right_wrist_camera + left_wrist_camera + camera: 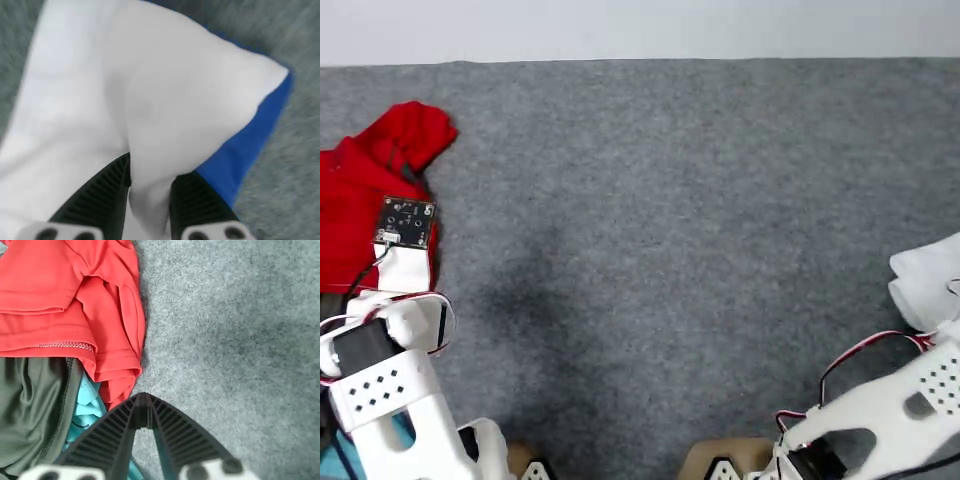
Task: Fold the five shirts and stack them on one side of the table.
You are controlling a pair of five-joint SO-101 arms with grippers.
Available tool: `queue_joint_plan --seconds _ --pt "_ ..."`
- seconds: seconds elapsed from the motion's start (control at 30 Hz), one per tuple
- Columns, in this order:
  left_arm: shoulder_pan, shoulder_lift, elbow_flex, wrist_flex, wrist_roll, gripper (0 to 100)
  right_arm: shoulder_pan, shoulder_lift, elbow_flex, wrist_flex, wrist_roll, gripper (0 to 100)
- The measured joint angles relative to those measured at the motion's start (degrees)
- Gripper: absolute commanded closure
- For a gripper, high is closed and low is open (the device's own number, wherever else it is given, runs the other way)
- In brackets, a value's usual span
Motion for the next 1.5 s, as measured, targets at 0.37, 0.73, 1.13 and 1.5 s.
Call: queue_joint_plan --seconds 0.37,0.73,1.13,1.5 --pt "0.0 0.0 0.0 0.0 0.0 100 2.9 6.2 -5.1 1.0 2.3 98.6" --pt "0.0 0.0 0.0 0.0 0.0 100 3.3 8.8 -5.1 -0.2 1.3 62.7" --pt "0.0 0.0 0.0 0.0 0.0 100 1.0 -4.0 -5.1 11.7 -0.8 93.5" --pt "0.0 0.0 0.0 0.0 0.0 100 -6.4 -4.4 -3.3 13.0 -1.0 99.0"
